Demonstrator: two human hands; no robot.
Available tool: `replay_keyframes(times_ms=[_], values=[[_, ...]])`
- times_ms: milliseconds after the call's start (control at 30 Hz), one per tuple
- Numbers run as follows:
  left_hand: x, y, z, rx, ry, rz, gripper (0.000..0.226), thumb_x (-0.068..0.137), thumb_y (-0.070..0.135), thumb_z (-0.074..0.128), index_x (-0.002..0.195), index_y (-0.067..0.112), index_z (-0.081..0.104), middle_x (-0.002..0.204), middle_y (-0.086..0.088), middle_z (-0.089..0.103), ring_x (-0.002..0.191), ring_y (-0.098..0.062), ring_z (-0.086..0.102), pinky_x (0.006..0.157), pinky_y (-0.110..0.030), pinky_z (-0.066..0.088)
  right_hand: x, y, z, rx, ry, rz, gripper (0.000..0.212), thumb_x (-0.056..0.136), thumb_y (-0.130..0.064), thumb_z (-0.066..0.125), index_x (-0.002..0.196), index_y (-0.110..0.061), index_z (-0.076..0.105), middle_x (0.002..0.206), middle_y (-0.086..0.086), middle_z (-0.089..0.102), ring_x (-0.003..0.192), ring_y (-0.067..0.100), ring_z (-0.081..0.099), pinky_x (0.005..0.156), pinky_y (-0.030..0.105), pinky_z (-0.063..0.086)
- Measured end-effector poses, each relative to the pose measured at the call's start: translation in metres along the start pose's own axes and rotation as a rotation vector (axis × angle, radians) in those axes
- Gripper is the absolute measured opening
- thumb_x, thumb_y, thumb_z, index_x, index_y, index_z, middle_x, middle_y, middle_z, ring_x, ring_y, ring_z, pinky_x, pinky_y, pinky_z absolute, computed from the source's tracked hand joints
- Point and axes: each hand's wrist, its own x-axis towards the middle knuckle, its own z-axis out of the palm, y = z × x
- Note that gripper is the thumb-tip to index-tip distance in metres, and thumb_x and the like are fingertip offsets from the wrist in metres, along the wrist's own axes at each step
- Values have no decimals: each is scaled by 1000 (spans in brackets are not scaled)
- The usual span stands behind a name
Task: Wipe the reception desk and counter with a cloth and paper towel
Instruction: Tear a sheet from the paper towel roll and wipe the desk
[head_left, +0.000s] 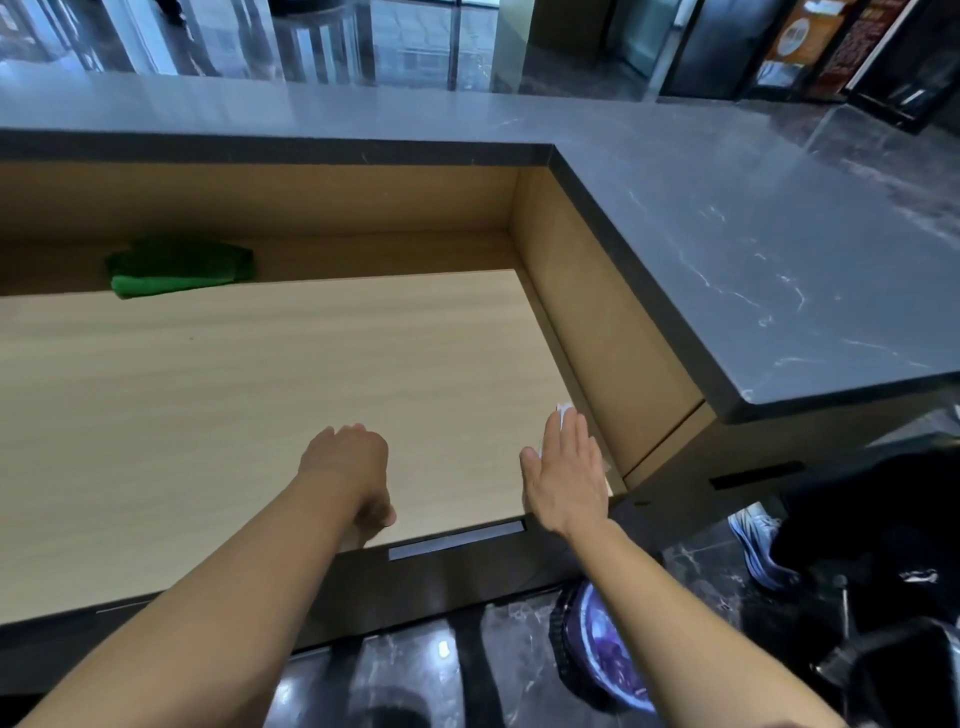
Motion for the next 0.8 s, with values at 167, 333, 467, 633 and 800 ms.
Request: replay_keyframes(times_ms=[167, 333, 467, 633, 800], values=[[-1, 8, -8, 6, -31, -18, 32, 70, 37, 75, 99, 24, 68, 109, 5, 64, 104, -17, 56, 91, -26, 40, -27, -30, 11, -97, 0, -258, 74, 90, -47, -11, 152, -6, -12, 159, 12, -20, 148, 26, -16, 120, 38, -9], [-4, 10, -9, 33, -63, -43, 34, 73, 38, 73, 104, 24, 66, 119, 4, 61, 114, -16, 54, 102, -28, 38, -28, 1, 6, -142, -15, -346, 81, 77, -47, -23, 151, -15, -18, 159, 1, -24, 147, 19, -19, 118, 35, -11], [-6, 11, -8, 22, -66, -47, 39, 75, 36, 72, 111, 23, 65, 138, -2, 50, 127, -17, 47, 104, -28, 36, -28, 39, -8, 17, -41, -110, 62, 101, -46, 9, 154, -20, -12, 159, -11, -22, 149, 10, 5, 111, 38, 32], [-8, 6, 0, -71, 7, -35, 35, 72, 36, 74, 102, 20, 65, 119, 1, 54, 107, -19, 54, 79, -24, 39, -32, 31, 2, 56, 61, -36, 66, 102, -43, 20, 155, -10, -4, 163, 0, -8, 145, 19, 19, 109, 35, 31], [-10, -20, 15, -321, 104, 26, 28, 73, 39, 69, 78, 18, 49, 85, 3, 50, 85, -21, 50, 63, -28, 36, -44, -17, 17, -58, 44, -42, 91, 73, -48, -25, 152, -4, -9, 160, 15, -12, 149, 28, -9, 120, 38, -4]])
